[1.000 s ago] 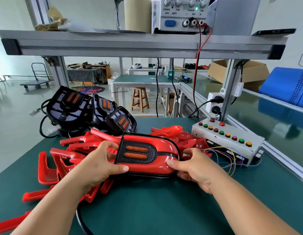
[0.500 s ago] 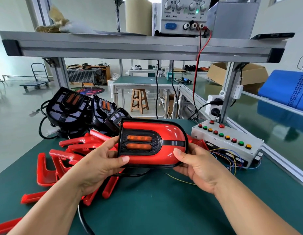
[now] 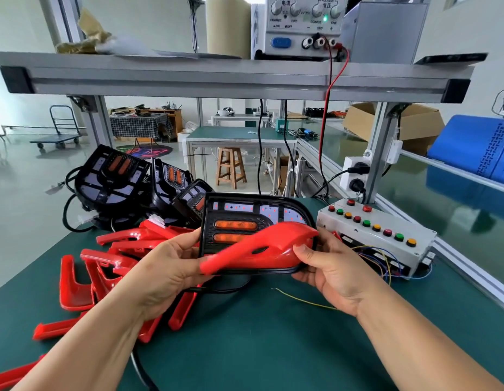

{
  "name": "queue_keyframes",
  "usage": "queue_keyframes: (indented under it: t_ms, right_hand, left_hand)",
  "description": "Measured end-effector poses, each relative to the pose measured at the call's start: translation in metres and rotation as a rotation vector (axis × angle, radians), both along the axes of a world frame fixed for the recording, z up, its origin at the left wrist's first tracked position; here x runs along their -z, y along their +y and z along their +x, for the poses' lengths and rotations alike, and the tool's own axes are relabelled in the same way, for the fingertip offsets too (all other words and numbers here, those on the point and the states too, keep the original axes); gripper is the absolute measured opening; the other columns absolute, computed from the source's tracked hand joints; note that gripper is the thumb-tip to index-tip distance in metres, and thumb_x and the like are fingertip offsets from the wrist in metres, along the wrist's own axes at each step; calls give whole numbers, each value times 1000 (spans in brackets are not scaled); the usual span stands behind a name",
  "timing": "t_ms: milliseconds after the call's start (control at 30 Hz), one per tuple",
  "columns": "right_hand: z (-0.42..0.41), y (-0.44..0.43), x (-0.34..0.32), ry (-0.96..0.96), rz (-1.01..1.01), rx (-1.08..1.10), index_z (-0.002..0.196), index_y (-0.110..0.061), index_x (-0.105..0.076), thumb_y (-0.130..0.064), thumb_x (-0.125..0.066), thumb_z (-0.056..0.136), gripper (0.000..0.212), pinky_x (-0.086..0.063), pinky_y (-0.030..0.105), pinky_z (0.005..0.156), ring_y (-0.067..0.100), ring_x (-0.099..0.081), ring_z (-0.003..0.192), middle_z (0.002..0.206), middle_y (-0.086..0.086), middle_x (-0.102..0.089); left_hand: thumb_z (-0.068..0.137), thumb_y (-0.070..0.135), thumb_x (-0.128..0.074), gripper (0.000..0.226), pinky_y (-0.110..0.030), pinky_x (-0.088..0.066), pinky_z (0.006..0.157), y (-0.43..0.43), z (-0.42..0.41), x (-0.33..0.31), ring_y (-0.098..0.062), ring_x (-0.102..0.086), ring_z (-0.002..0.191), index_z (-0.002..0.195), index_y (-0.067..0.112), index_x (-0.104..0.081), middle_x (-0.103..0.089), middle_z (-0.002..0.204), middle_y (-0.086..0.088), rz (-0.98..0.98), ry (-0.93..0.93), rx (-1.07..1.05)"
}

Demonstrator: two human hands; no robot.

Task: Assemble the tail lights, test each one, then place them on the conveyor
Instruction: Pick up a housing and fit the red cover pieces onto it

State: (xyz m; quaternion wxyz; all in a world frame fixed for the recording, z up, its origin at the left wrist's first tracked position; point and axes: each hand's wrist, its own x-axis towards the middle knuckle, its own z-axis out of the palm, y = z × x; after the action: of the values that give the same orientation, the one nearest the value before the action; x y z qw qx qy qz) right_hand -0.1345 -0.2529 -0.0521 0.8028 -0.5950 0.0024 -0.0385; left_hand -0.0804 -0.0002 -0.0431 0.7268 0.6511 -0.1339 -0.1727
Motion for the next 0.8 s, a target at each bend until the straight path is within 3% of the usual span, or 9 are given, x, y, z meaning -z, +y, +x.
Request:
queue_keyframes:
  t_ms: [100, 233, 333, 467, 633, 733, 800]
  right_hand:
    - [2, 1, 3, 44, 6, -8, 106, -16, -62, -16, -70, 69, 37, -53, 29, 58, 17, -68, 66, 80, 3, -73]
    - [6, 2, 8, 141, 21, 11, 97, -15, -62, -18, -68, 81, 17, -52, 24, 49, 18, -67, 57, 71, 5, -72]
    - [9, -1, 12, 163, 38, 26, 98, -15, -62, -16, -66, 86, 13, -52, 24, 49, 18, -67, 57, 71, 4, -72]
    - [12, -3, 16, 168, 56, 22, 101, -16, -61, -15, -66, 86, 15, -53, 26, 53, 17, -69, 60, 74, 4, -73]
    - [11, -6, 16, 185, 22, -50, 105, -15, -63, -19, -69, 75, 31, -56, 32, 66, 20, -70, 69, 82, 6, -74]
    - [9, -6, 18, 210, 23, -65, 106, -13, -63, -9, -64, 87, 20, -57, 33, 69, 21, -69, 72, 83, 6, -74]
    - [8, -4, 17, 231, 5, -46, 111, -14, -60, -4, -60, 91, 22, -56, 36, 71, 21, -68, 75, 87, 5, -73]
  left_hand:
    - [69, 5, -69, 48, -38, -56, 89, -2, 0, 2, -26, -69, 102, 117, 13, -68, -71, 112, -16, -11, 28, 9]
    - [66, 11, -70, 40, -23, -59, 67, -7, 1, 5, -15, -72, 87, 106, 14, -73, -75, 102, -9, -15, 66, -26]
    - [68, 8, -69, 33, -23, -59, 68, -10, 3, 6, -14, -72, 85, 99, 16, -75, -75, 100, -7, -19, 89, -47]
    - [73, 5, -68, 35, -23, -59, 67, -15, 5, 9, -12, -72, 85, 106, 16, -73, -75, 101, -6, 1, 104, -56]
    - [69, 10, -70, 39, -21, -57, 67, -12, 4, 8, -13, -71, 93, 106, 21, -74, -74, 107, -7, 43, 107, -13]
    - [71, 14, -74, 42, -27, -53, 83, -6, -2, 1, -15, -68, 105, 109, 31, -73, -72, 113, -3, 218, 37, 32]
    - [75, 23, -80, 55, -32, -48, 95, 3, -6, -7, -11, -65, 107, 126, 34, -63, -68, 118, 5, 632, -272, -83]
